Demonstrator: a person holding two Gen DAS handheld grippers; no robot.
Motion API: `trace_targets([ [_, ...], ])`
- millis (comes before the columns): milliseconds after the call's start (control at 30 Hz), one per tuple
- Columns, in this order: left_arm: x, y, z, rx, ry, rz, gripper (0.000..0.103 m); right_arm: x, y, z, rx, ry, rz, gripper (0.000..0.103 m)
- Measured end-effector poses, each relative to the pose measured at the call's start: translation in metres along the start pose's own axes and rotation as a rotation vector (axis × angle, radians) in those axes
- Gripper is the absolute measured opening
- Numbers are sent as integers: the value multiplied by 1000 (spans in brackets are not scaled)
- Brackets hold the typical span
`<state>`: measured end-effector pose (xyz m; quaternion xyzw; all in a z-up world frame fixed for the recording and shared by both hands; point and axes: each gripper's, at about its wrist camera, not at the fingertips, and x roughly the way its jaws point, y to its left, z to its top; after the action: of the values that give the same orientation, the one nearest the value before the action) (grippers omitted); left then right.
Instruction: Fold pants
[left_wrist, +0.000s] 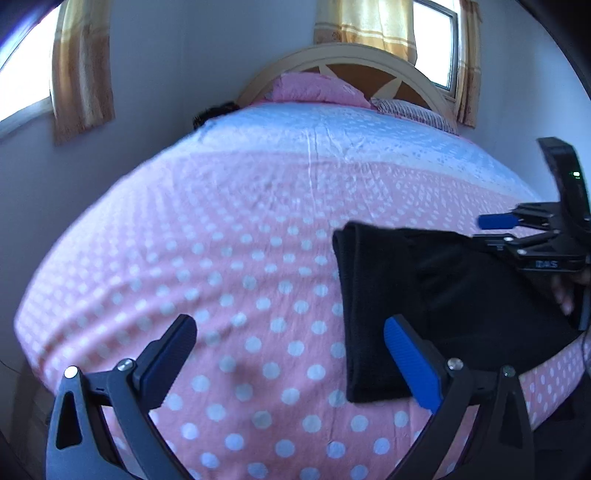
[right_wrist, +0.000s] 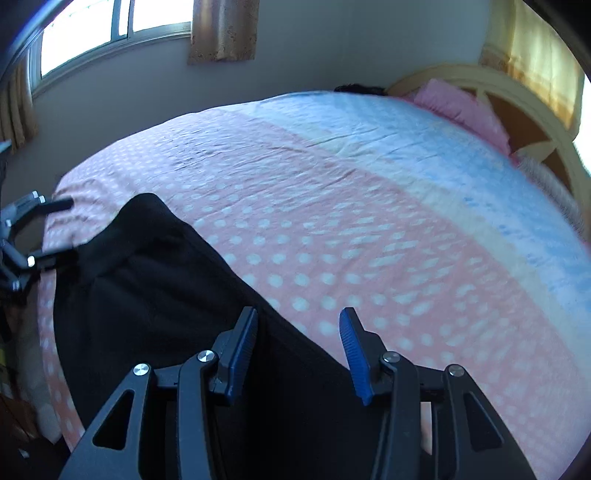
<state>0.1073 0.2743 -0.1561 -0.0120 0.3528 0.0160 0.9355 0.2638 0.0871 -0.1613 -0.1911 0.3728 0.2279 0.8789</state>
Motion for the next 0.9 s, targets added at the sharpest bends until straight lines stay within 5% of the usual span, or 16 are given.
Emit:
trace_targets([
  [167, -17, -29, 11, 81, -60, 3, 103, -34, -24, -28, 1, 10, -17, 47],
  [300, -6, -54, 7, 120, -15, -35, 103, -17, -42, -58, -24, 100, -156, 47],
  [400, 13, -72, -4, 162, 62, -14, 103, -13, -72, -57, 130, 76, -90, 58],
  [500, 6, -84, 2, 183, 50, -19, 103, -22, -81, -59, 201, 67, -43, 59],
  [667, -15, -115, 17, 244, -27, -44, 103, -68, -82, -88, 160, 20, -94, 60],
  [733, -9, -131, 15, 278, -15, -82, 103, -57, -89, -114, 137, 118, -160, 61],
  [900, 9, -171, 6, 347, 50, -102, 103, -84, -138, -143, 344, 25, -71, 66],
])
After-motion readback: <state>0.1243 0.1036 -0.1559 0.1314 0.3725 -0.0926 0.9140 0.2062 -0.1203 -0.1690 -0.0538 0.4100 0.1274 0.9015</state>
